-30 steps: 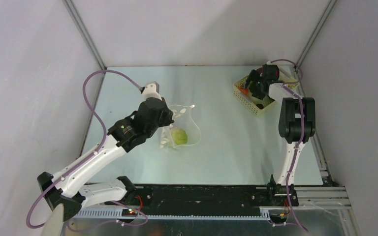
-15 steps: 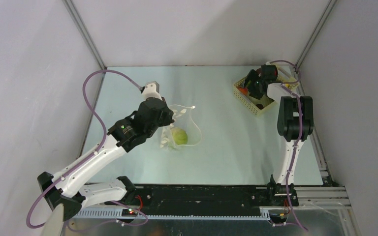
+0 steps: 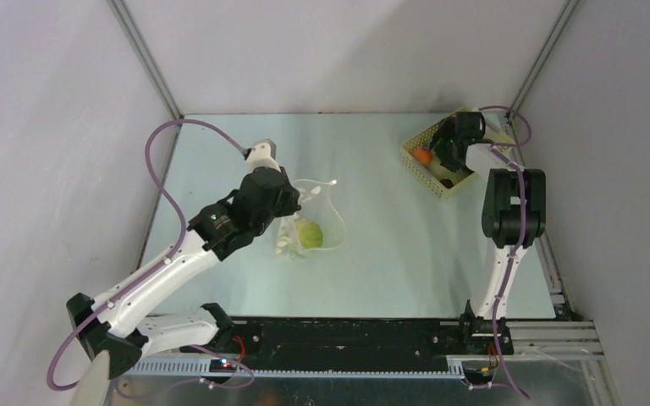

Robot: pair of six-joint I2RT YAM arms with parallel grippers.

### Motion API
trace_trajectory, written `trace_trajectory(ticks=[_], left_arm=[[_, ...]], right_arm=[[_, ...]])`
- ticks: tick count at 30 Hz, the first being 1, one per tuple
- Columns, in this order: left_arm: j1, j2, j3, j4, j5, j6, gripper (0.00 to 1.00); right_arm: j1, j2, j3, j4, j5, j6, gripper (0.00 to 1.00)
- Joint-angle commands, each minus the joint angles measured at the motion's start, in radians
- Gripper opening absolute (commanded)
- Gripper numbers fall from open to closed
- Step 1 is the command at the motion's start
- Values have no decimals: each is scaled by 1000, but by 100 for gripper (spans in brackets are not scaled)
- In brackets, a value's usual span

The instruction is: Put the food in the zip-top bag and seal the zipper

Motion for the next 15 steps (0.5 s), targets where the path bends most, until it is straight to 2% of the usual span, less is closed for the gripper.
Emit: trace_trajectory(ticks=[1, 7, 15], left_arm=[[4, 13, 57, 46, 4, 20, 0], [5, 21, 60, 52, 8, 25, 0], [4, 27, 65, 44, 3, 25, 0]], right_arm=[[-34, -64, -48, -53, 134, -5, 77], [-25, -87, -69, 63, -43, -76, 76], [3, -78, -47, 121, -83, -86, 77]])
